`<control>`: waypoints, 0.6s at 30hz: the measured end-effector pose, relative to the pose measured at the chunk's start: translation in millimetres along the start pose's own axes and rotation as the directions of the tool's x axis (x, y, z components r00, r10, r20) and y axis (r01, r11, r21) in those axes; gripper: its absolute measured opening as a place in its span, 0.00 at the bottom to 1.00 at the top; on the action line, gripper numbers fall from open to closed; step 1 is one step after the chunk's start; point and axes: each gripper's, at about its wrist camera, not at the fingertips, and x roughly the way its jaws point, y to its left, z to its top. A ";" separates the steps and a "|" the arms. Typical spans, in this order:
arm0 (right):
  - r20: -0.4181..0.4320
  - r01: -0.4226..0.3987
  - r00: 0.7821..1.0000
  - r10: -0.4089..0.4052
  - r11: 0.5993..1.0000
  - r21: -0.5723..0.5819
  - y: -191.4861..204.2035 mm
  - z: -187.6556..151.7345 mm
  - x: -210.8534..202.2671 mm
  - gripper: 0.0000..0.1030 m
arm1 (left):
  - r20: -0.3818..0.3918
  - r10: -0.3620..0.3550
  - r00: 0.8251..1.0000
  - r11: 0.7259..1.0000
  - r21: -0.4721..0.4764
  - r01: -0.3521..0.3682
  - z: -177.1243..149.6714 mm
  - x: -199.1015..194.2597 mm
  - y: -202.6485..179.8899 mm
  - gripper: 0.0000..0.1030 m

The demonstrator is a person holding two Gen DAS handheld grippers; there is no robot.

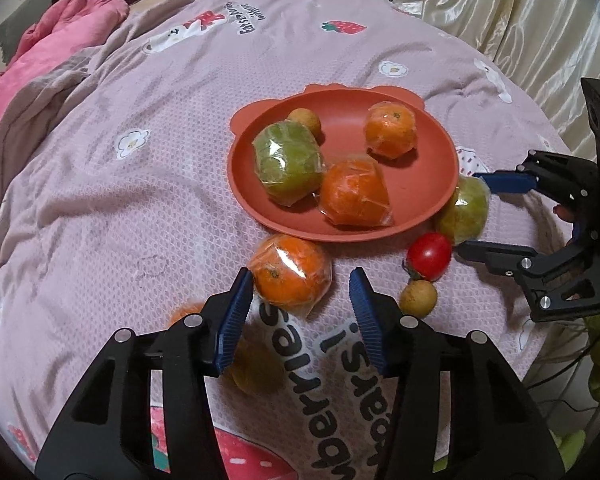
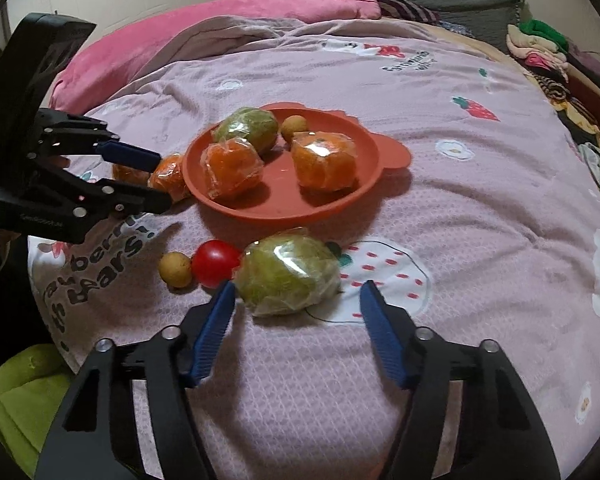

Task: Organize fruits
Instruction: 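Move the left gripper to a loose wrapped orange while the right approaches the wrapped green fruit, then grasp the wrapped orange with the left gripper while the right grasps the wrapped green fruit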

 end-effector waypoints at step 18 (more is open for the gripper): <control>0.038 -0.046 0.998 0.045 0.998 0.044 -3.5 -1.2 -0.8 0.49 | -0.018 -0.009 1.000 1.000 -0.007 0.009 6.6 17.6 4.9 0.40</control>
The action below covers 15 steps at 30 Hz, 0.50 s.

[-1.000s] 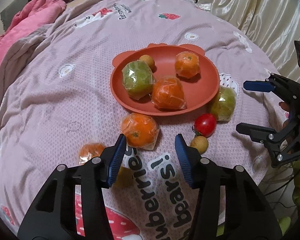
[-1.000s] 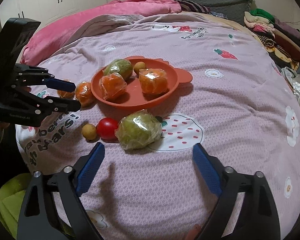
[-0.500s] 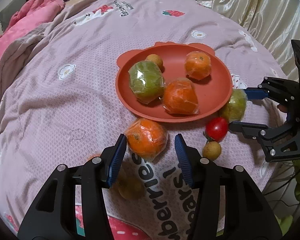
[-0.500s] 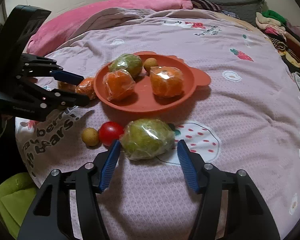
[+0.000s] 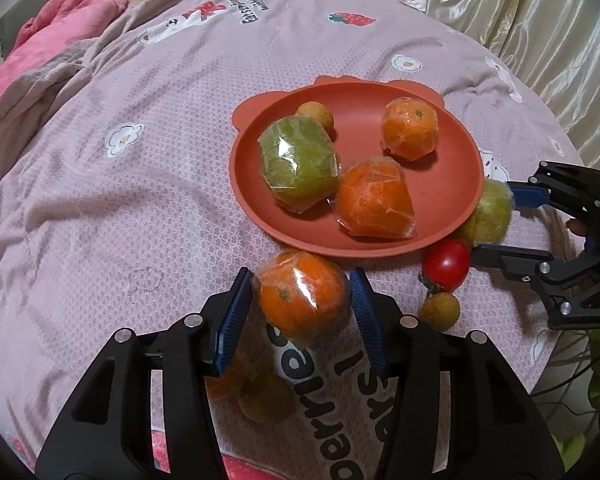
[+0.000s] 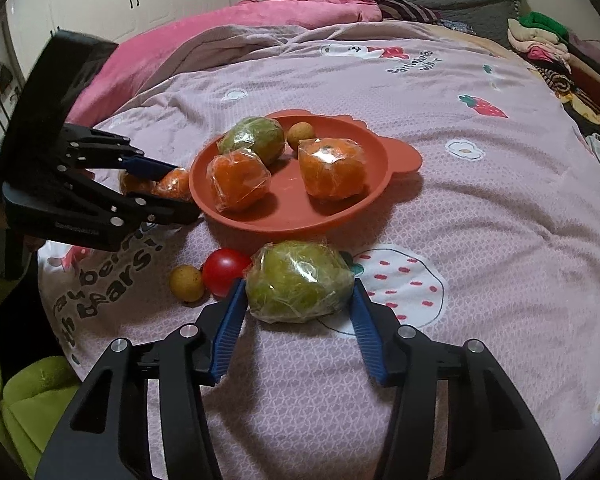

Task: Organize fruits
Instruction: 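Grasp the wrapped orange with the left gripper while the right grasps the wrapped green fruit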

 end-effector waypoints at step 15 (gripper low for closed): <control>0.044 0.012 0.999 -0.016 0.996 0.083 -3.7 -14.1 -32.5 0.49 | 0.061 -0.035 0.998 0.999 -0.009 0.036 -5.2 -27.4 0.2 0.36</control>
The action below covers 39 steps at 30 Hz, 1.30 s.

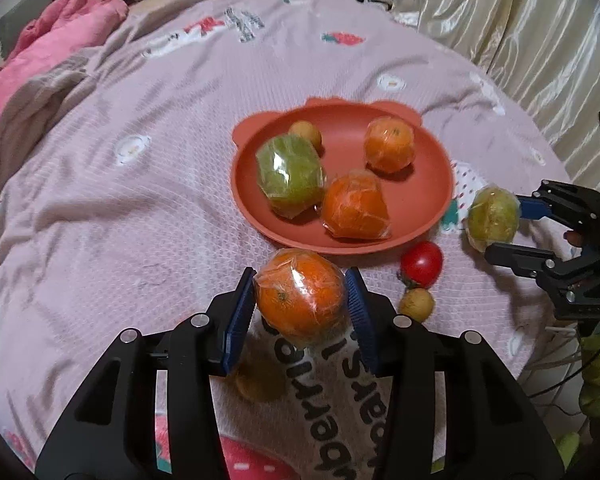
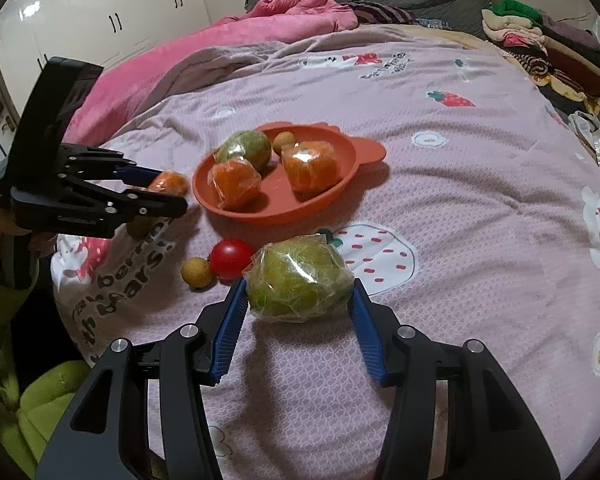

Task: Organize fruits
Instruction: 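Grasp the wrapped orange with the left gripper while the right grasps the wrapped green fruit, then carry the orange and the green fruit over the plate with both grippers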

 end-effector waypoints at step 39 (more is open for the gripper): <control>0.121 0.020 0.993 -0.013 0.998 -0.060 8.2 60.3 -34.3 0.49 | 0.113 -0.034 0.993 0.999 0.025 0.031 50.9 -32.1 -17.1 0.36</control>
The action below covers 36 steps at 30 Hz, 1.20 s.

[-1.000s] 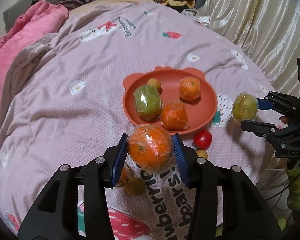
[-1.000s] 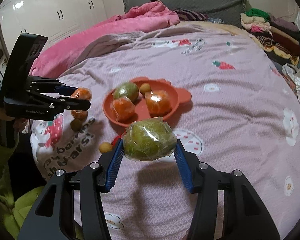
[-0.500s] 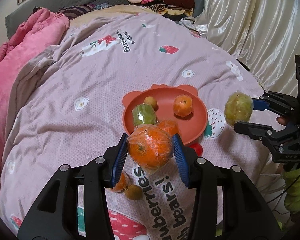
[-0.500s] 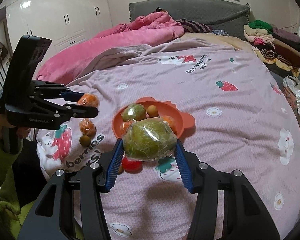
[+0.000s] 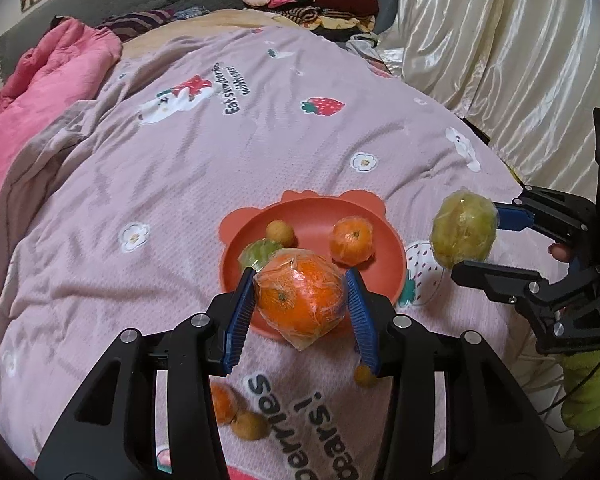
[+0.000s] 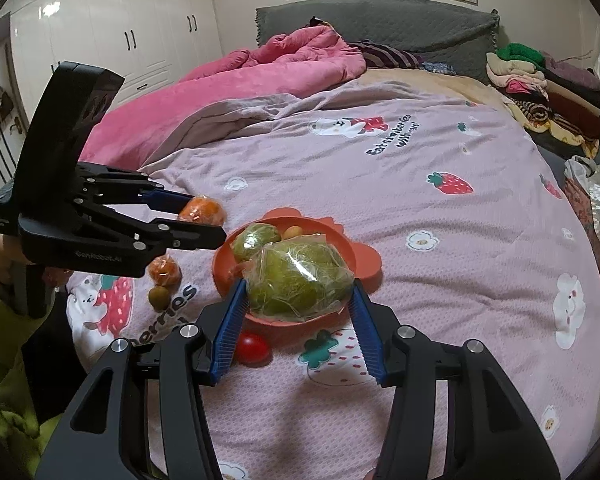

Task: Organize fruits
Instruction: 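Carry the orange and the green fruit over the plate with both grippers, then lower both fruits onto the plate and open both grippers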

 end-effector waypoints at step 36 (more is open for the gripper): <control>-0.084 -0.028 0.996 0.029 0.999 0.015 -12.0 -7.3 49.6 0.49 | -0.112 -0.076 0.991 0.997 -0.030 0.073 38.1 78.3 15.2 0.36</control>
